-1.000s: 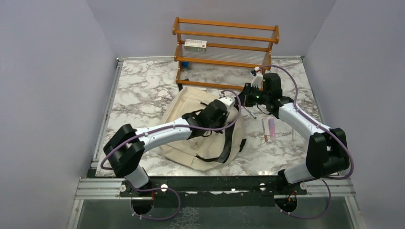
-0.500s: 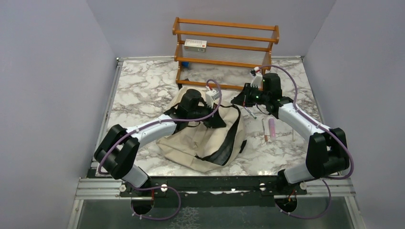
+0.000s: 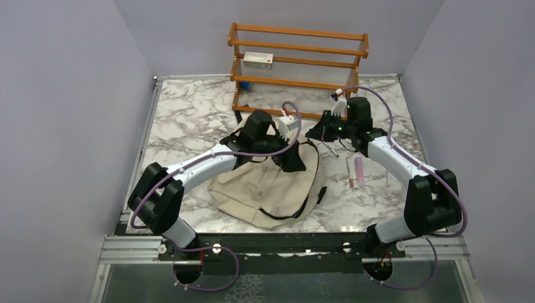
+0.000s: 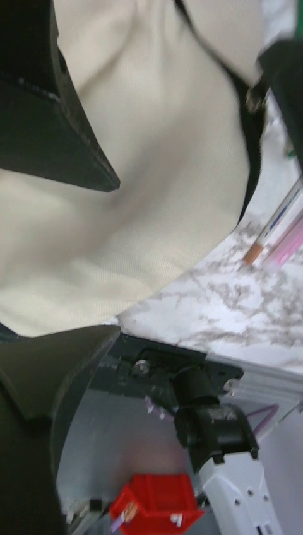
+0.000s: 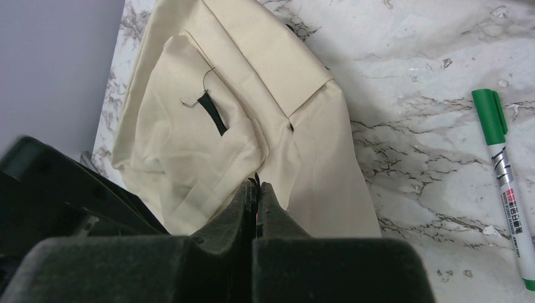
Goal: Pack the student bag
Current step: Zip the student bag at the center of the board.
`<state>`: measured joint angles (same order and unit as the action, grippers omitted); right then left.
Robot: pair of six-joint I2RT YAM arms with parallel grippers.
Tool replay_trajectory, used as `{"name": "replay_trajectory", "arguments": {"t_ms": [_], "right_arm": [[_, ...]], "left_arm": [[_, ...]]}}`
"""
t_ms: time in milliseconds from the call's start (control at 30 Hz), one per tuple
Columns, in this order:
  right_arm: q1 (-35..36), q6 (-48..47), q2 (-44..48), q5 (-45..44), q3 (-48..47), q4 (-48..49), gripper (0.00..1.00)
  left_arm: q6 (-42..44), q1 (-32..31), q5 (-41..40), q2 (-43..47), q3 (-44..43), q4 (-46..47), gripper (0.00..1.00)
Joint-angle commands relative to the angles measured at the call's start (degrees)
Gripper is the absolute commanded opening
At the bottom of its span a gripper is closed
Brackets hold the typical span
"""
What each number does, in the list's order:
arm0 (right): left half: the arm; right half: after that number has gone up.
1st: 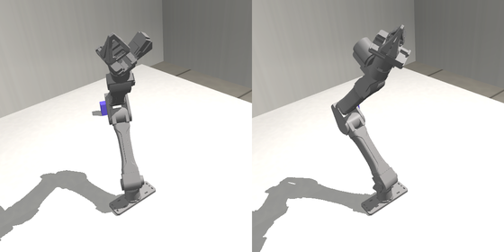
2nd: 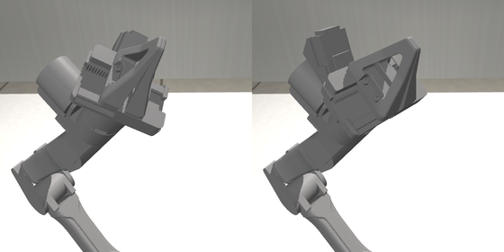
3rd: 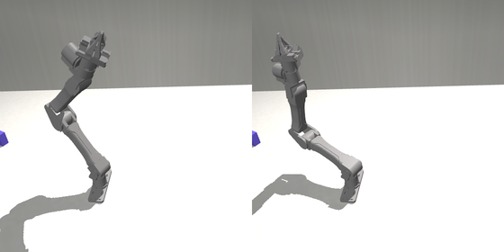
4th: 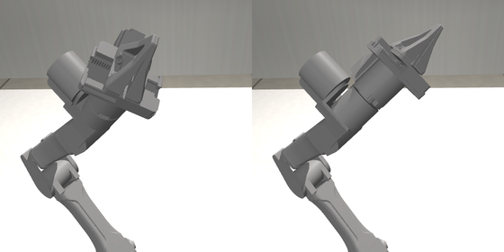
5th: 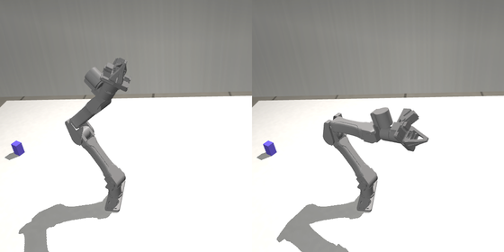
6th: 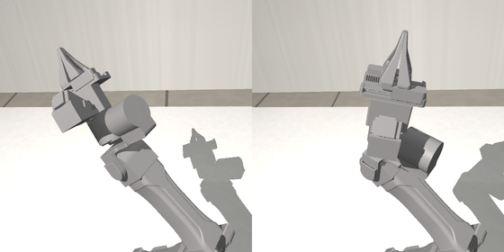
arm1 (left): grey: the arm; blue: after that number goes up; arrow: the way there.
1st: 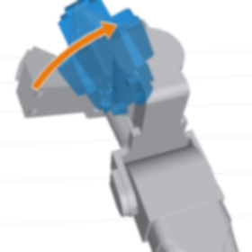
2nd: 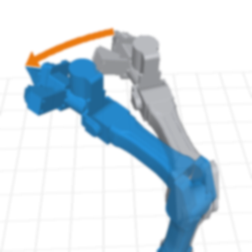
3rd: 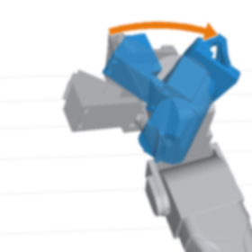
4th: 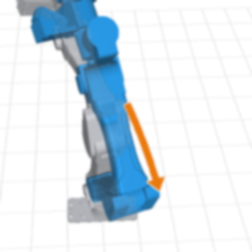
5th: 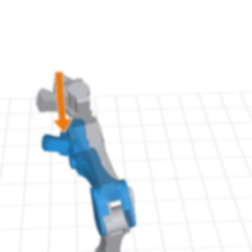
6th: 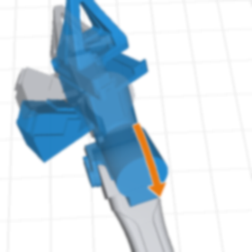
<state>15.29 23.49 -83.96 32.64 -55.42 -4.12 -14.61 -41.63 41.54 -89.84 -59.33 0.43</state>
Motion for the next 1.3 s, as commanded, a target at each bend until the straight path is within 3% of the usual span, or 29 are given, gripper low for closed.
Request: {"name": "replay_trajectory", "arguments": {"t_ms": [0, 167, 300, 367, 533, 600, 800, 967, 1133, 1267], "right_arm": [[-0.1, -1.5, 1.8, -0.6, 0.1, -0.9, 0.0], [-0.2, -3.4, 2.9, 2.1, 0.5, -0.3, 0.0], [-0.1, -6.0, 4.9, 7.7, 1.2, 1.6, 0.01], [-0.1, -7.4, 6.3, 9.7, 1.6, 2.2, 0.0], [-0.2, -8.7, 8.7, 13.4, 2.9, 4.9, 0.01], [-0.1, -8.9, 9.1, 15.2, 3.3, 6.4, 0.0], [-0.1, -9.1, 9.8, 18.6, 4.3, 8.6, 0.01], [-0.2, -9.3, 9.6, 19.4, 4.1, 8.3, 0.0], [-0.1, -9.7, 10.1, 19.1, 4.2, 7.7, 0.01], [-0.2, -10.0, 10.6, 18.4, 4.3, 7.2, 0.01]], "left_arm": [[6.9, 2.4, -10.5, 4.8, -4.0, -4.7, 0.82], [15.2, 3.3, -19.6, 6.3, -5.8, -3.5, 0.85], [23.1, 3.9, -21.6, 5.2, -7.9, -2.4, 0.84], [30.7, 4.4, -18.2, 4.1, -8.4, -2.6, 0.84], [43.7, 4.5, -8.1, 7.7, 2.0, 13.3, 0.84], [49.4, 4.7, -3.2, 7.5, 3.5, 15.0, 0.84], [56.7, 6.2, 6.1, 0.8, -3.3, 8.8, 0.79], [58.1, 7.5, 8.4, -4.7, -8.6, 8.1, 0.71], [63.9, 8.6, 12.3, -10.1, -16.5, -3.2, 0.6], [67.4, 8.8, 14.6, -12.3, -19.6, -9.9, 0.59]]}}
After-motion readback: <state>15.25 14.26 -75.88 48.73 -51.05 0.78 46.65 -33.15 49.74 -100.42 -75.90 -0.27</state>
